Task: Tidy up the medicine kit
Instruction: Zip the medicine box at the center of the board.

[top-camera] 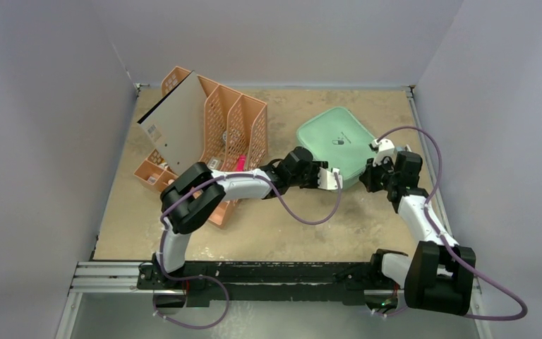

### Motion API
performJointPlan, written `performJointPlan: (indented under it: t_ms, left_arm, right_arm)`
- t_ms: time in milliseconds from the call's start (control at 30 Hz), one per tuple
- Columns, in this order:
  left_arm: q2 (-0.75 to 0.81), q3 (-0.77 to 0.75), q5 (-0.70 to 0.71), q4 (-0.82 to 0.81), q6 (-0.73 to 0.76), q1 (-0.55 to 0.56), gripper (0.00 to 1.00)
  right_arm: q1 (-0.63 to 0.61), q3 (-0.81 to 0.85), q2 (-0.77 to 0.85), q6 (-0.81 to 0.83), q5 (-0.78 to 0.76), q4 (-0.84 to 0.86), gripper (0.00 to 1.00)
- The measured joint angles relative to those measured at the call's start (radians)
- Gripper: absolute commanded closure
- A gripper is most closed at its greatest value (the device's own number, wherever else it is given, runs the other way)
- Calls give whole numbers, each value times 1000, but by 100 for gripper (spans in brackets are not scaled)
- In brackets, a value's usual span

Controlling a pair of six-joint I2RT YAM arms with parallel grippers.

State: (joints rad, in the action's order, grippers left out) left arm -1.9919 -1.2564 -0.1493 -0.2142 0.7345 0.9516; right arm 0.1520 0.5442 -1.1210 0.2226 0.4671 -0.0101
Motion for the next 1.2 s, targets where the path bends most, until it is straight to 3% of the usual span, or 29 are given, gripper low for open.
performJointPlan:
  t_ms: [667, 1200]
  left_arm:
    - [-39, -38, 24, -29, -147, 9, 70]
    - [-39, -38, 85, -43, -193, 23, 72]
  right_arm:
    - [-120, 0, 27, 51, 0, -23, 100]
    - [-230, 4, -14, -35, 22, 31, 100]
